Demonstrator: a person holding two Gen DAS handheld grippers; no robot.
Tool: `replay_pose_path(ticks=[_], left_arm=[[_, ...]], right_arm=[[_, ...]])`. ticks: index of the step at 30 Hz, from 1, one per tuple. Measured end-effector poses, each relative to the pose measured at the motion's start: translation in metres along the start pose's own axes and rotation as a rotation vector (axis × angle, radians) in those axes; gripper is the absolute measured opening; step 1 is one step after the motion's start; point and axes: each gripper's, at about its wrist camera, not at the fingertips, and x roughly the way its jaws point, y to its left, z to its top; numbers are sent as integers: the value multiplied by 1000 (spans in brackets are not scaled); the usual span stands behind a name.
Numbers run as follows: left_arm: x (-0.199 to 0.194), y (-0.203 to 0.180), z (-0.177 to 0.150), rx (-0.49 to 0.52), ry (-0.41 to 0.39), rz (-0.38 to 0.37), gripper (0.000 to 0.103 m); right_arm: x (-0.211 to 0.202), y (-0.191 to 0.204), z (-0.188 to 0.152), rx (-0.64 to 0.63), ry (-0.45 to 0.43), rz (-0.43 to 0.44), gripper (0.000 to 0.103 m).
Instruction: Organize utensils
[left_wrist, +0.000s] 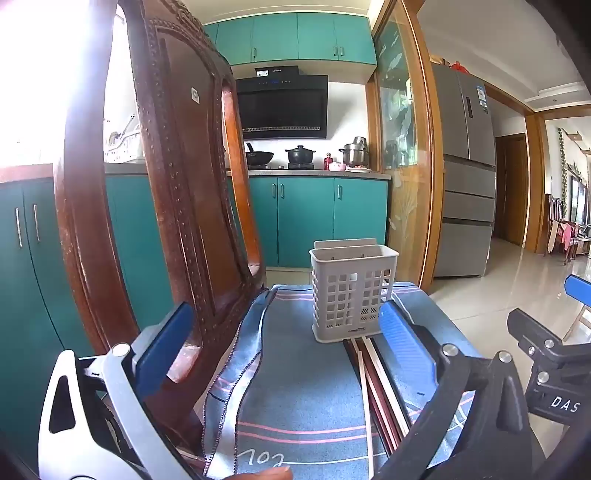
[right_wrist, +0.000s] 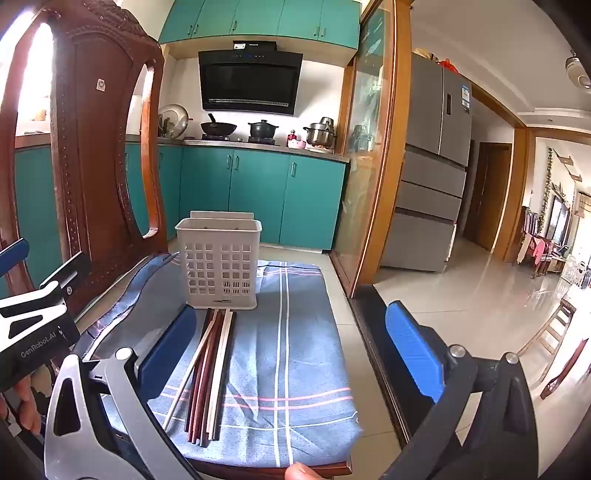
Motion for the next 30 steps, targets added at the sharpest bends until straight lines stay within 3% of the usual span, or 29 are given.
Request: replay_pose_path(ticks=[30], left_arm=[[-4, -3, 0, 7, -10, 1, 100]], right_arm=[[-3, -3, -4, 23, -6, 7, 100]])
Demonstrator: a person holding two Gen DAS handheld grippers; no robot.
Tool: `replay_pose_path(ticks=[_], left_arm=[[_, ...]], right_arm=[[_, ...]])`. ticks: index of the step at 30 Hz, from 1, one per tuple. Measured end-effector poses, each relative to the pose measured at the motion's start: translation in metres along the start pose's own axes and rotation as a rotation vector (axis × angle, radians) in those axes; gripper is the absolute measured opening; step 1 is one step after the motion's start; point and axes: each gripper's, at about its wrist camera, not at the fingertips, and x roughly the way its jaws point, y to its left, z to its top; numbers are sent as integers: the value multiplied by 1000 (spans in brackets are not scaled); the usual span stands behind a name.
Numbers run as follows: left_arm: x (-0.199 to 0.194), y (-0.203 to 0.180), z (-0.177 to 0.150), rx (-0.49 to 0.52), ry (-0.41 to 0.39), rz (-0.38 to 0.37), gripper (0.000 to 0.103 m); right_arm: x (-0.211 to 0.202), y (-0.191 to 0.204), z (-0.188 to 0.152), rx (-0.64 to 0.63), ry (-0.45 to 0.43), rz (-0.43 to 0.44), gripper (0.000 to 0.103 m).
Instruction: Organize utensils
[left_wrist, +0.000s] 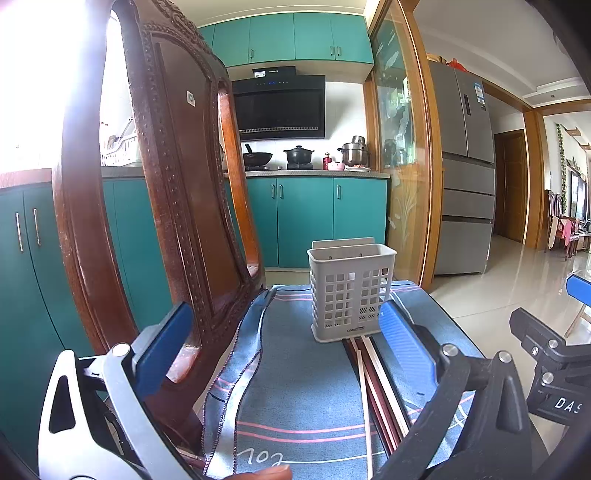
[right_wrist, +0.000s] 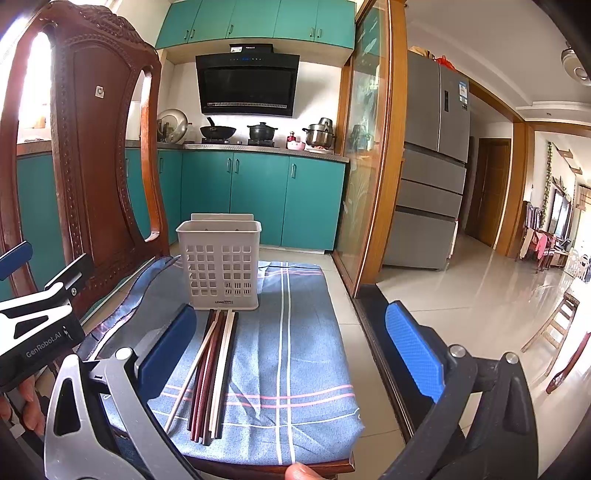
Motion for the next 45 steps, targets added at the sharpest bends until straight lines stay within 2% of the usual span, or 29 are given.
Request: replay_pose_path(ticks=[45], left_arm=[[3, 4, 1, 2, 5, 8, 100]], right_arm=[[-1, 5, -2, 1, 4, 7, 100]])
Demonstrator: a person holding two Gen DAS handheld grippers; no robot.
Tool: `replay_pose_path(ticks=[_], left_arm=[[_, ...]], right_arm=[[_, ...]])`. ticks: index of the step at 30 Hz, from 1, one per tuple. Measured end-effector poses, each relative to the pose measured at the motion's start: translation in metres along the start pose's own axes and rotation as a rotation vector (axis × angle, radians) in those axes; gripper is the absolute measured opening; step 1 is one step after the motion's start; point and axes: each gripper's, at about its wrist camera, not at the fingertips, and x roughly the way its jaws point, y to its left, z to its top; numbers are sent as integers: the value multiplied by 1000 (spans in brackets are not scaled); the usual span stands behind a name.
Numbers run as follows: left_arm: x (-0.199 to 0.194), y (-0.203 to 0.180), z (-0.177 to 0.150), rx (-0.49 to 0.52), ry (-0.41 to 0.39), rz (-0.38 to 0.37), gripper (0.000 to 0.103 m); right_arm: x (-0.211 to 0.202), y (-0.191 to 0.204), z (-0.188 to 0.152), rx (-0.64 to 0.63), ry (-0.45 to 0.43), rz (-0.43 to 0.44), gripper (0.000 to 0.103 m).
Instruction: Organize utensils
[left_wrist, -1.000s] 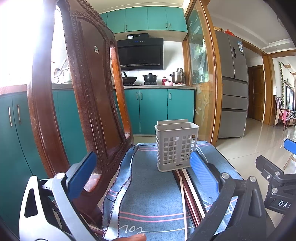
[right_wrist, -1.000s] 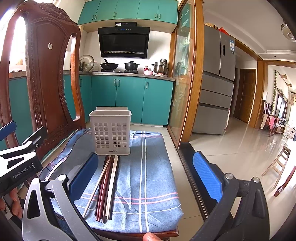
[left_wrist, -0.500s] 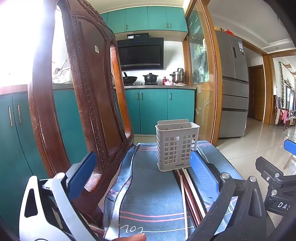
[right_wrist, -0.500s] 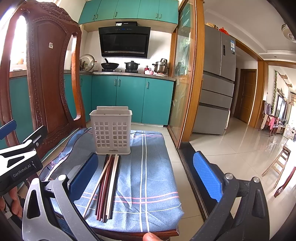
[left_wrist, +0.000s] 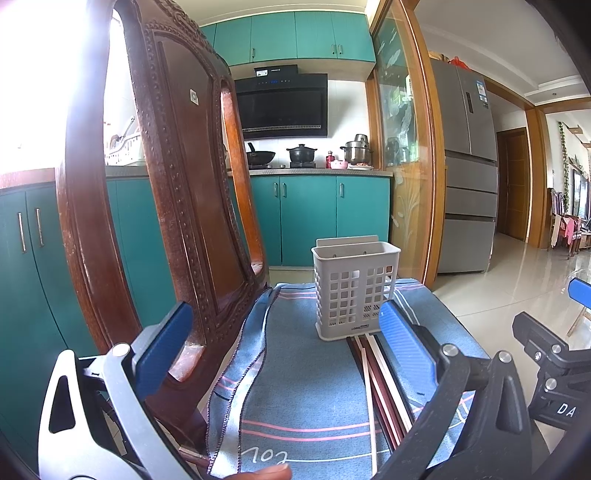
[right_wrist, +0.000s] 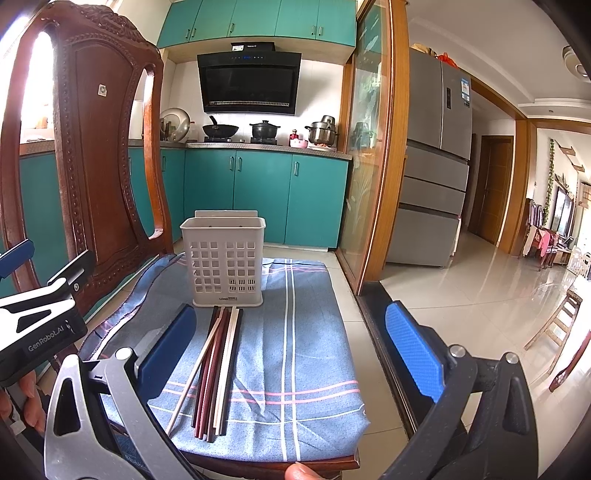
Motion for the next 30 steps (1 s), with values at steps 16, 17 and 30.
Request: replay_pose_path(ticks=[16, 17, 30], left_arm=[[0, -1, 0, 1, 1, 0, 100], [0, 0, 0, 1, 1, 1, 100], [49, 4, -21, 14, 211, -44, 100]], right_arm=[[0, 2, -1, 2, 3, 3, 100], [0, 1, -1, 2, 3, 3, 100], [36, 5, -9, -67, 147, -30, 100]])
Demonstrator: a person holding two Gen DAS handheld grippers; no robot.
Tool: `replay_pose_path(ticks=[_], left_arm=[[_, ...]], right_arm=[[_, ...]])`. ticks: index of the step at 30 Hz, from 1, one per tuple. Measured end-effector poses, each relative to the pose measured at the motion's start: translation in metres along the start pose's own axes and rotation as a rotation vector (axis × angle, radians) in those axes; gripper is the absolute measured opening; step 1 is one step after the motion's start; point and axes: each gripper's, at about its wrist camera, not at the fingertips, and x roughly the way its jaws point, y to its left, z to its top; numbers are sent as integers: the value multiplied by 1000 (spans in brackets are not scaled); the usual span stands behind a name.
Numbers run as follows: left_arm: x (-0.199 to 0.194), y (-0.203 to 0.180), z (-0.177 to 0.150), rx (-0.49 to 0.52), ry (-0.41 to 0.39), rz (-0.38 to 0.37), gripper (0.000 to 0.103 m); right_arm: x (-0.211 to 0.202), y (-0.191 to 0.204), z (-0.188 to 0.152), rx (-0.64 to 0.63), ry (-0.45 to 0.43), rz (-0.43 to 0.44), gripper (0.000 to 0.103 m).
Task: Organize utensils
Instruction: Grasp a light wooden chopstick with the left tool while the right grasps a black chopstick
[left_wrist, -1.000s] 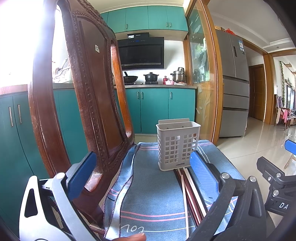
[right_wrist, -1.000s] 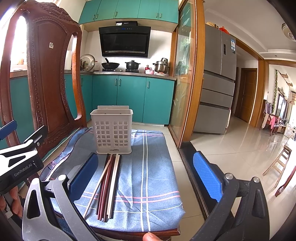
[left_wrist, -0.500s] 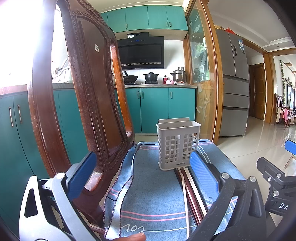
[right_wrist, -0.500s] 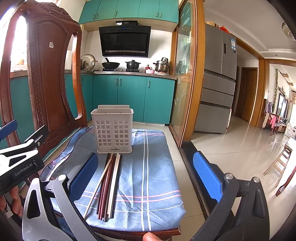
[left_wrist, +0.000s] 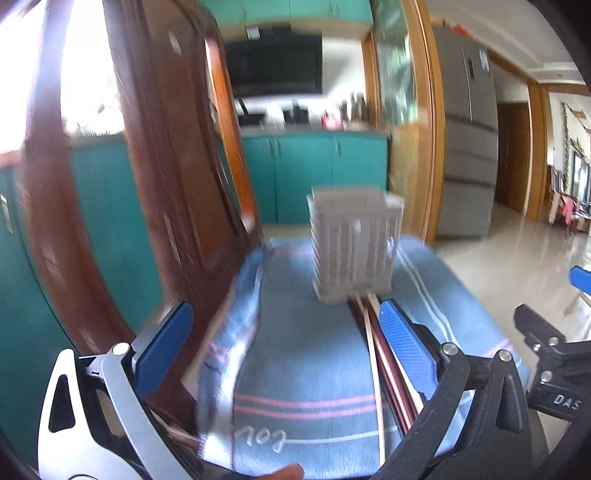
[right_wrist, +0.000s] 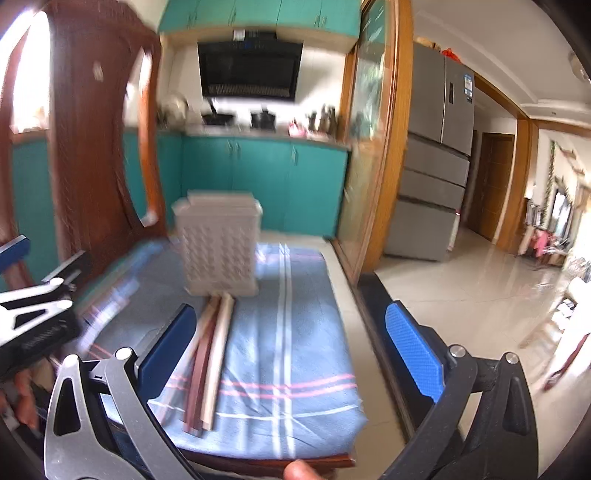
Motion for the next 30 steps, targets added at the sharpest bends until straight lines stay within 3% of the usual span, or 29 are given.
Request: replay_pose_path(ticks=[3, 5, 7, 9, 11, 13, 15, 17, 20, 22, 26, 30], left_arm=[[28, 5, -8, -27, 108, -38, 99], [42, 8, -13, -57, 165, -83, 89], [58, 10, -17, -91, 237, -124, 68], [77, 12, -21, -135, 315, -180, 55], [98, 10, -24, -181, 406, -262, 50], [109, -11, -26, -151, 446, -292, 50], [123, -35, -31, -54, 479, -276, 47], [138, -51, -39, 5, 529, -275, 33], [153, -53, -41, -19, 571, -300, 25], [158, -49, -40, 7, 583, -239, 14], [172, -40, -37, -9, 622, -221, 14], [200, -38, -21, 42, 658, -161, 21]], right_arm=[[34, -6, -11, 26, 150, 50, 100], [51, -12, -21, 67, 207, 120, 97], [67, -13, -29, 86, 260, 140, 83], [83, -12, -33, 93, 309, 146, 63], [93, -17, -35, 125, 329, 163, 60], [102, -26, -36, 172, 337, 153, 61], [109, -35, -36, 199, 346, 160, 61], [115, -40, -37, 212, 353, 166, 61], [119, -48, -36, 208, 343, 158, 61], [123, -52, -35, 210, 342, 160, 61], [137, -54, -32, 228, 363, 217, 61], [166, -32, -13, 241, 411, 348, 61]])
